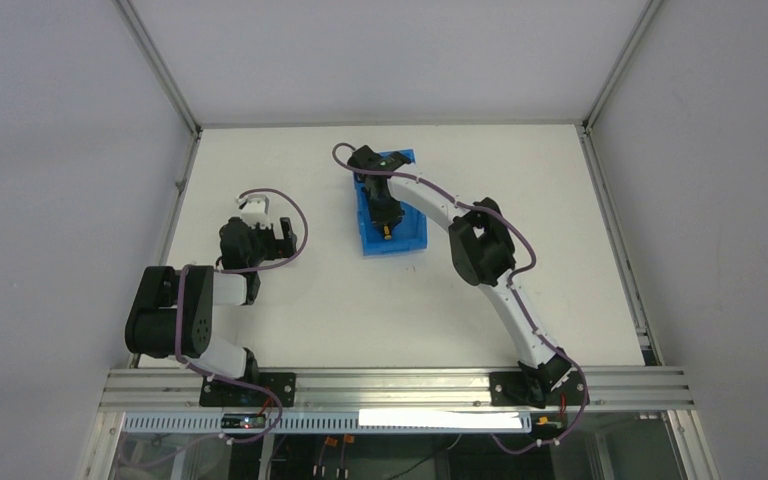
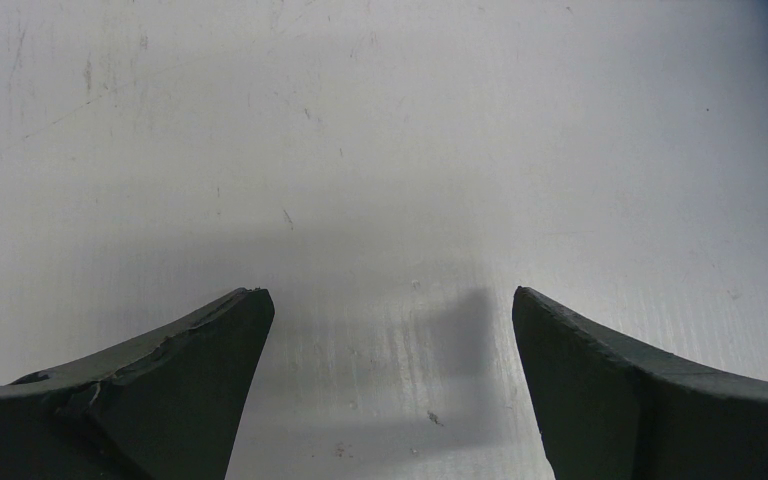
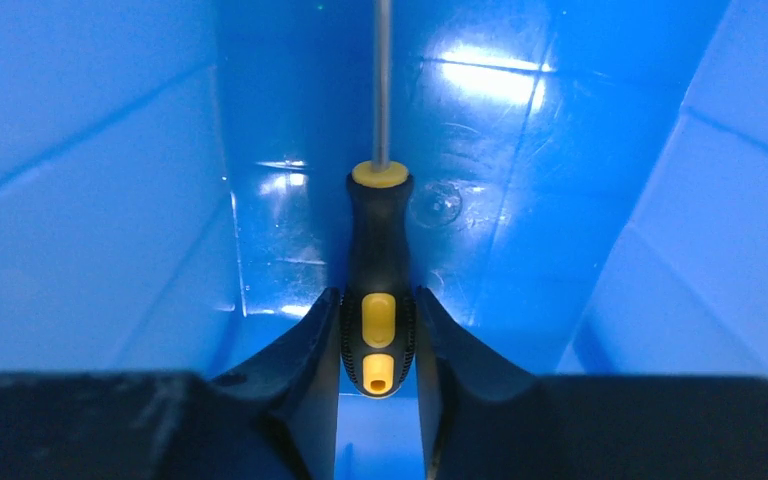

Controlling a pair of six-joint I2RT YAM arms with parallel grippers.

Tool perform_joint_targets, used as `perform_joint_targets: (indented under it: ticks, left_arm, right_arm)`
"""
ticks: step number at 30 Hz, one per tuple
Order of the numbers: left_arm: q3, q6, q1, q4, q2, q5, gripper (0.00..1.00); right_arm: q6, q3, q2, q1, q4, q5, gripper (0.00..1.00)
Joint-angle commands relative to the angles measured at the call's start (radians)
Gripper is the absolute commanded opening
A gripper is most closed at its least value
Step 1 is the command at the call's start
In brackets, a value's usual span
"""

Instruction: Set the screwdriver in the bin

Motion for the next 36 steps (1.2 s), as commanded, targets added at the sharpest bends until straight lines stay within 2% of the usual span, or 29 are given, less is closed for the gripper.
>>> perform_joint_targets:
  ticks: [1, 4, 9, 13, 16, 18, 20, 22, 24, 29, 32, 36]
  left_arm:
    - [0.017, -0.001, 0.007, 0.036, -0.013, 0.0, 0.99]
    - [0.017, 0.0, 0.007, 0.037, -0.013, 0.0, 0.99]
    - [0.017, 0.0, 0.006, 0.036, -0.012, 0.001, 0.99]
    - [0.017, 0.0, 0.006, 0.036, -0.012, 0.0, 0.99]
    - [0.017, -0.001, 0.007, 0.038, -0.013, 0.0, 0.99]
    - [0.017, -0.001, 0.007, 0.037, -0.012, 0.0, 0.99]
    - [0.017, -0.001, 0.007, 0.038, -0.012, 0.0, 0.99]
    - [0.017, -0.001, 0.007, 0.037, -0.012, 0.001, 0.99]
    - [0.017, -0.001, 0.006, 0.037, -0.013, -0.001, 0.99]
    - [0.017, 0.0, 0.006, 0.037, -0.012, 0.001, 0.99]
    - [0.017, 0.0, 0.007, 0.037, -0.012, 0.001, 0.99]
    - [0.017, -0.001, 0.007, 0.036, -0.013, 0.001, 0.99]
  right_arm:
    - [0.008, 0.001, -0.048, 0.013, -0.001, 0.028, 0.47]
    - [-0.016, 0.046, -0.116, 0.016, -0.042, 0.058, 0.54]
    - [-0.063, 0.164, -0.232, 0.018, -0.125, 0.138, 0.57]
    - [-0.129, 0.104, -0.391, 0.015, -0.093, 0.174, 0.66]
    - [-0.164, -0.046, -0.526, -0.004, 0.015, 0.206, 0.75]
    - [-0.176, -0.172, -0.62, -0.039, 0.096, 0.202, 0.84]
    - [-0.185, -0.32, -0.718, -0.091, 0.197, 0.172, 0.94]
    - [-0.181, -0.492, -0.824, -0.163, 0.328, 0.118, 0.98]
    - [-0.188, -0.714, -0.926, -0.24, 0.473, 0.062, 0.99]
    - [-0.201, -1.125, -1.116, -0.424, 0.807, -0.045, 0.99]
    - [-0.19, -1.308, -1.165, -0.522, 0.964, -0.086, 0.99]
    - [-0.146, -1.462, -1.171, -0.597, 1.135, -0.104, 0.99]
